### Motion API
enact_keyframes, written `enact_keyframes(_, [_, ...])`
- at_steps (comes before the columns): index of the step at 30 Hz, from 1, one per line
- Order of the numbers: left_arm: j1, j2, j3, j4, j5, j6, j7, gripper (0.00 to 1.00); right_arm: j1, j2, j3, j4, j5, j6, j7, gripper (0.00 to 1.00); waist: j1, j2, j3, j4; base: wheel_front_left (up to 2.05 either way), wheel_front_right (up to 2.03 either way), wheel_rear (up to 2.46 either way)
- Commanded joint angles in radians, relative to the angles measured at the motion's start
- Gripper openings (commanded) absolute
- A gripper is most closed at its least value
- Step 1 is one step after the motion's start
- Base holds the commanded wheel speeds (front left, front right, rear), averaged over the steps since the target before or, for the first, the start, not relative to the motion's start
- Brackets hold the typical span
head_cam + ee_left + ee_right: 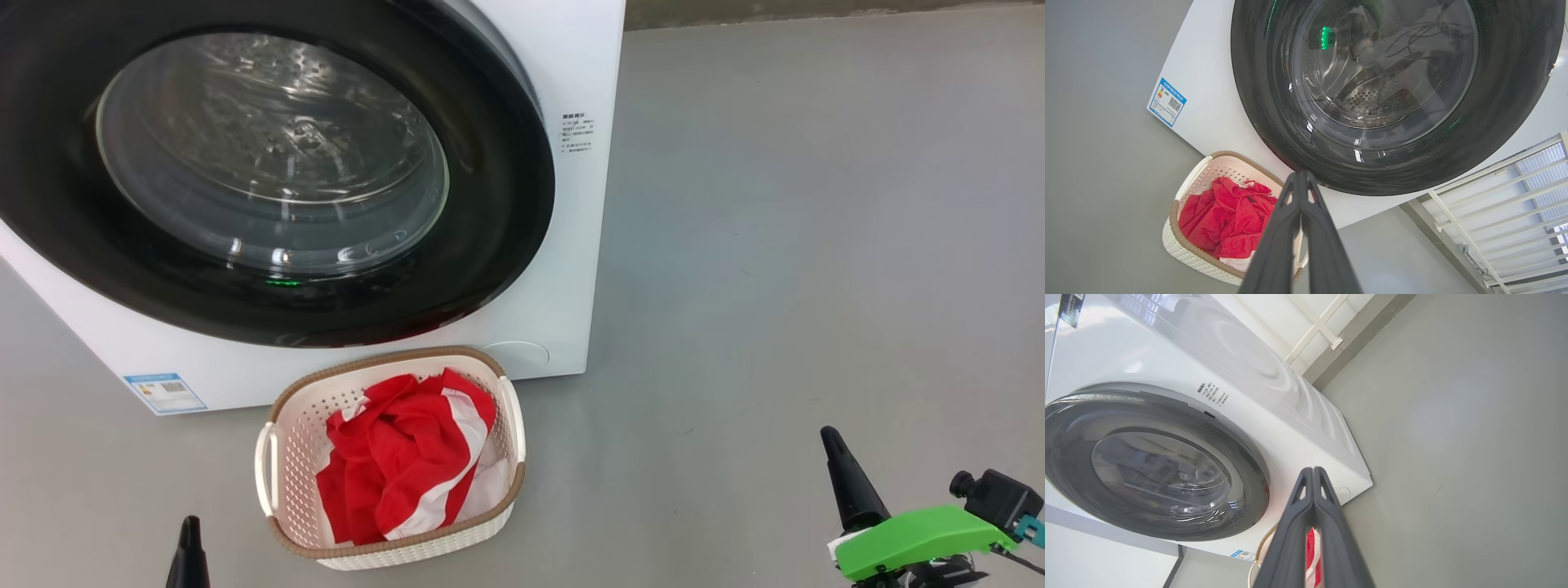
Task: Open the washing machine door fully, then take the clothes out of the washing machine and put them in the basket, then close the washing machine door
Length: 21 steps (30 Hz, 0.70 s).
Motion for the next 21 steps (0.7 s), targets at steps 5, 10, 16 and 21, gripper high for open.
enact_keyframes(5, [-0.053, 0.024, 0.014, -0.017, -0.072, -0.002, 0.021, 0.0, -0.015, 0.0, -0.006, -0.036, 0.072, -0.001, 0.017, 0.0, -0.0001, 0.0, -0.003, 0.003, 0.0, 0.0, 0.0])
enact_keyframes(10, [-0.061, 0.026, 0.013, -0.015, -0.125, -0.002, 0.035, 0.0, -0.014, 0.006, -0.016, -0.042, 0.119, -0.001, 0.031, 0.0, -0.0001, 0.0, -0.006, 0.006, 0.0, 0.0, 0.0])
enact_keyframes(16, [-0.071, 0.028, 0.013, -0.013, -0.188, -0.002, 0.052, 0.0, -0.014, 0.013, -0.027, -0.05, 0.176, -0.001, 0.049, 0.0, -0.0001, 0.0, -0.009, 0.009, 0.0, 0.0, 0.0])
enact_keyframes(21, [-0.081, 0.03, 0.013, -0.011, -0.252, -0.002, 0.069, 0.0, -0.013, 0.02, -0.038, -0.057, 0.233, -0.002, 0.067, 0.0, -0.0001, 0.0, -0.013, 0.012, 0.0, 0.0, 0.0])
